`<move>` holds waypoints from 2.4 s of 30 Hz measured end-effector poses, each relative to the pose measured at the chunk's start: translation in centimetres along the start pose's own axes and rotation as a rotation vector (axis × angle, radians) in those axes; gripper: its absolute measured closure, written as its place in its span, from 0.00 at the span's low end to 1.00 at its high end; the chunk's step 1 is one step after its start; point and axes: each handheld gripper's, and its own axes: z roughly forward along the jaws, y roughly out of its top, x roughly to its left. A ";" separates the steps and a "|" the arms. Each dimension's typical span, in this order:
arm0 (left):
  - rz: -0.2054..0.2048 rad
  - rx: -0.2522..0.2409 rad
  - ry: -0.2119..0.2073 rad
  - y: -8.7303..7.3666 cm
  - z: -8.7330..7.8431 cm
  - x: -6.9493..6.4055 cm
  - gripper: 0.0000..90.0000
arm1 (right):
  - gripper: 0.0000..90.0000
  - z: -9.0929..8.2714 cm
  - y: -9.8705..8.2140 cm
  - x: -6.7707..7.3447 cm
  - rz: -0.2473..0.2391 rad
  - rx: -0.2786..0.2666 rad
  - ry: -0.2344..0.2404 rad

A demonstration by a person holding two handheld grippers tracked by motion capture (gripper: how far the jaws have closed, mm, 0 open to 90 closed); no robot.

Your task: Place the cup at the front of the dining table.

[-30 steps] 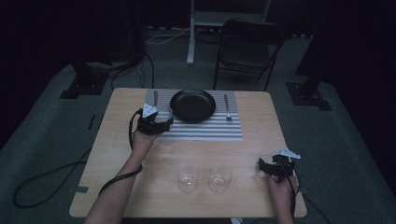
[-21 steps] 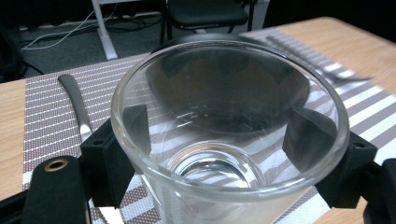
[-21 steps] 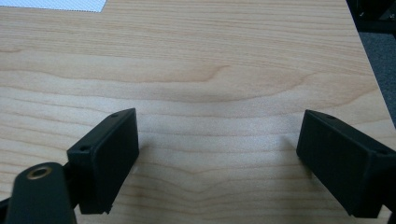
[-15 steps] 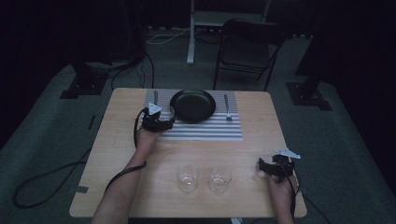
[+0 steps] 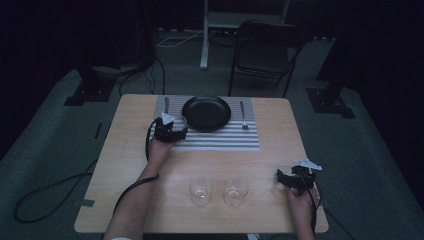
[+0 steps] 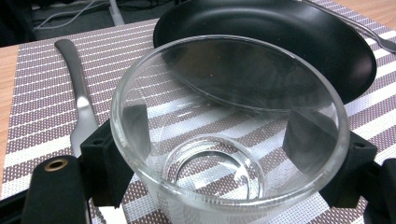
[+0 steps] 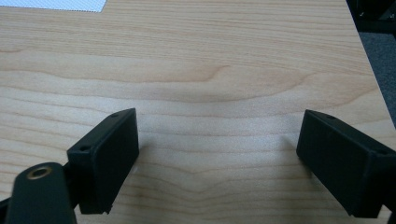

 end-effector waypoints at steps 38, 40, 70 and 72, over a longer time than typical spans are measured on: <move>-0.030 0.041 -0.034 -2.3 -3.1 -0.8 0.12 | 0.14 0.0 0.0 0.0 0.000 0.000 0.000; -0.025 0.043 -0.033 -2.5 -3.3 -0.8 0.12 | 0.14 0.0 0.0 0.0 0.000 0.000 0.000; 0.013 0.068 -0.034 -4.8 -6.6 -0.8 0.12 | 0.14 0.0 0.0 0.0 0.000 0.000 0.000; 0.017 0.068 -0.022 -4.9 -6.9 -0.7 0.12 | 0.14 0.0 0.0 0.0 -0.001 0.000 0.000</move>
